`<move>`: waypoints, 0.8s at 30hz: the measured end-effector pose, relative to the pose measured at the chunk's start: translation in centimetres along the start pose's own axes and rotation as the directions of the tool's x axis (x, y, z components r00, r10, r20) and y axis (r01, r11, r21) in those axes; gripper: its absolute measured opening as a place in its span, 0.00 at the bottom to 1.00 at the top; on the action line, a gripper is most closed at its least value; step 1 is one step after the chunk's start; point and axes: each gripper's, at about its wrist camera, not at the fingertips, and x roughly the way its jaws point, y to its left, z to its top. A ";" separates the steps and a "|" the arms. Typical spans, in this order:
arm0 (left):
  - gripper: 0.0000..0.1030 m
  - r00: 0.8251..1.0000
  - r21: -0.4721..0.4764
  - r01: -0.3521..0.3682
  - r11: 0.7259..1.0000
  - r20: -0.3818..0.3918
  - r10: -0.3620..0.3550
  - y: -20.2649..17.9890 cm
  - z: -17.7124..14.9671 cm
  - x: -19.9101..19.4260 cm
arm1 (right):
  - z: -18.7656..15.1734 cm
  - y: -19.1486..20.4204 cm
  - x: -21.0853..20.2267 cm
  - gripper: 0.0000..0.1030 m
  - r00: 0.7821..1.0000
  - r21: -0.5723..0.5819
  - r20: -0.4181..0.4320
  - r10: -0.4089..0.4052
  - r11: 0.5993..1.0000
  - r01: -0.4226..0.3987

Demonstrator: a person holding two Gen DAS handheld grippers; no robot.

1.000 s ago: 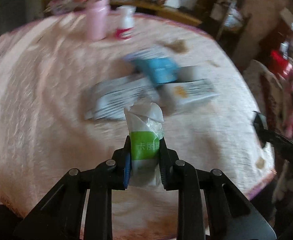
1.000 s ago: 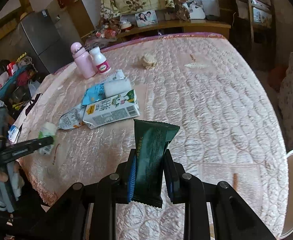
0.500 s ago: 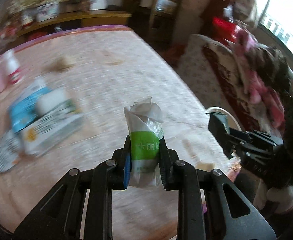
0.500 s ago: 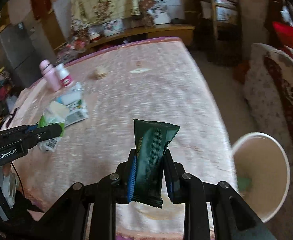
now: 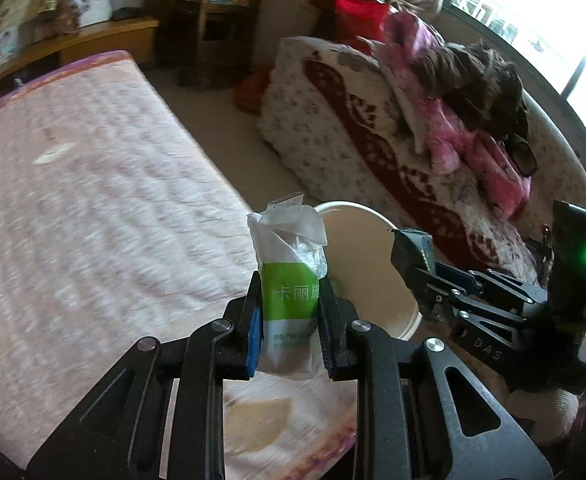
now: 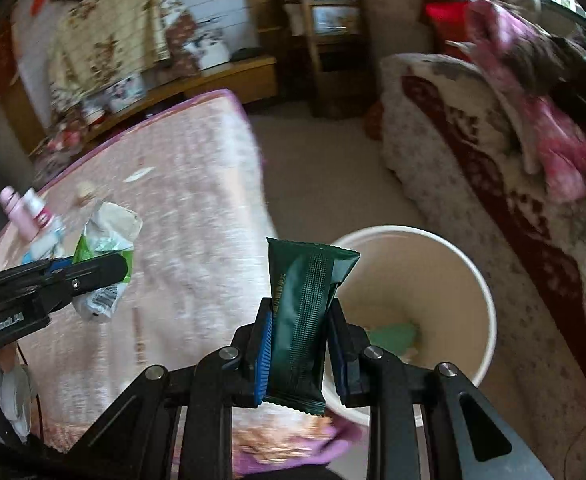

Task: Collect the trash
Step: 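Carry packet and bag over the white bucket and open both tools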

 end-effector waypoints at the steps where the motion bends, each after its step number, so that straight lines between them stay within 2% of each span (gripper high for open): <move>1: 0.21 1.000 0.004 0.006 1.000 -0.004 -0.006 -0.6 0.1 0.6 | 0.0 -1.0 0.1 0.23 1.000 0.012 -0.001 -0.018 1.000 0.018; 9: 0.22 0.996 0.029 0.079 0.996 -0.038 -0.078 -4.1 1.1 4.0 | -0.6 -5.3 0.5 0.23 0.996 0.077 -0.008 -0.084 0.993 0.084; 12: 0.32 0.994 0.021 0.107 0.994 -0.039 -0.106 -4.7 1.4 4.9 | -0.8 -6.5 0.6 0.23 0.994 0.102 -0.011 -0.107 0.989 0.108; 15: 0.47 0.990 0.007 0.135 0.991 -0.033 -0.135 -4.9 1.7 5.4 | -1.0 -7.3 0.9 0.23 0.993 0.134 -0.017 -0.113 0.984 0.115; 16: 0.54 0.990 0.004 0.140 0.990 -0.032 -0.140 -4.8 1.6 5.4 | -1.0 -7.7 1.0 0.27 0.993 0.147 -0.019 -0.114 0.982 0.115; 17: 0.59 0.989 0.000 0.144 0.990 -0.029 -0.144 -4.8 1.7 5.5 | -1.0 -8.0 1.0 0.43 0.993 0.159 -0.015 -0.117 0.980 0.118; 19: 0.63 0.990 -0.005 0.142 0.990 -0.026 -0.142 -4.7 1.7 5.4 | -1.1 -8.4 0.9 0.60 0.994 0.187 0.003 -0.113 0.976 0.110; 22: 0.64 0.992 0.002 0.125 0.992 -0.025 -0.125 -4.4 1.6 5.2 | -1.1 -8.5 1.0 0.60 0.995 0.197 0.001 -0.103 0.975 0.101; 24: 0.64 0.996 0.008 0.087 0.996 -0.019 -0.087 -4.0 1.4 4.8 | -1.1 -8.2 1.2 0.60 0.995 0.189 -0.006 -0.101 0.977 0.100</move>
